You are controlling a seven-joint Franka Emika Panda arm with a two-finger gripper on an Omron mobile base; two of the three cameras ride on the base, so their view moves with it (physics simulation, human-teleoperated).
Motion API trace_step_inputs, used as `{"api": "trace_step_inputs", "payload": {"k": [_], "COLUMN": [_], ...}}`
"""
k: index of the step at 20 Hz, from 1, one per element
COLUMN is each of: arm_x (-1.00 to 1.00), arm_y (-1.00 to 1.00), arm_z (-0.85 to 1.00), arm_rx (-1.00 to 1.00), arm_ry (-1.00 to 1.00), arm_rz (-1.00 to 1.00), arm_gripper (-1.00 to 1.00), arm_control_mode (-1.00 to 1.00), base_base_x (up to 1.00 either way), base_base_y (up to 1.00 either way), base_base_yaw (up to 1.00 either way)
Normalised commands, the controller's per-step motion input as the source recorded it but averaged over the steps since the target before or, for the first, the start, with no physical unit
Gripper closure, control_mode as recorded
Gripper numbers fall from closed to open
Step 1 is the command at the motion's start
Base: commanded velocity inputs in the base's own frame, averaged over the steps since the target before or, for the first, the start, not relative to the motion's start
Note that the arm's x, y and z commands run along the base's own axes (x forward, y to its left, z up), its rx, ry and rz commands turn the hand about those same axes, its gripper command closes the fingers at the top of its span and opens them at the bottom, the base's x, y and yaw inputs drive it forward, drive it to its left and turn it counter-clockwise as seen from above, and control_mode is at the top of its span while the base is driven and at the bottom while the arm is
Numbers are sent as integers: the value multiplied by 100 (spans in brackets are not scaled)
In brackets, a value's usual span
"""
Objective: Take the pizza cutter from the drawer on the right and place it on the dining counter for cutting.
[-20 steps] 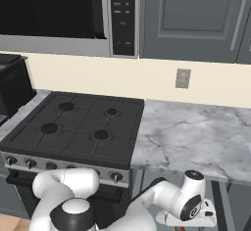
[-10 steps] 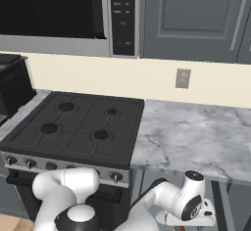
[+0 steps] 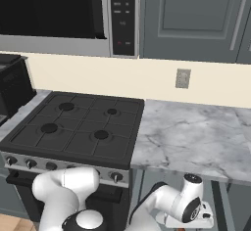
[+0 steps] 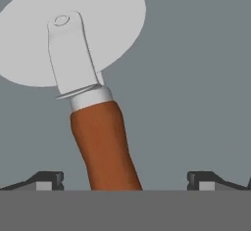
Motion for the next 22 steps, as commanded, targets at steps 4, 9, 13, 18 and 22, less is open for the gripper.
{"api": "trace_step_inputs", "payload": {"k": [4,9,13,18,22], "arm_x": [0,0,0,0,0], "arm_y": [1,0,0,0,0], "arm_z": [-28,-22,-13,-10,-4], "arm_rx": [0,0,0,0,0], "arm_ry": [0,0,0,0,0], "arm_rz": [0,0,0,0,0], "arm_gripper": [-100,-100,-100,-100,-100], "arm_control_mode": [-100,-100,-100,-100,-100], "base_base_x": [0,0,0,0,0], "base_base_y": [0,0,0,0,0], "base_base_yaw": [0,0,0,0,0]}}
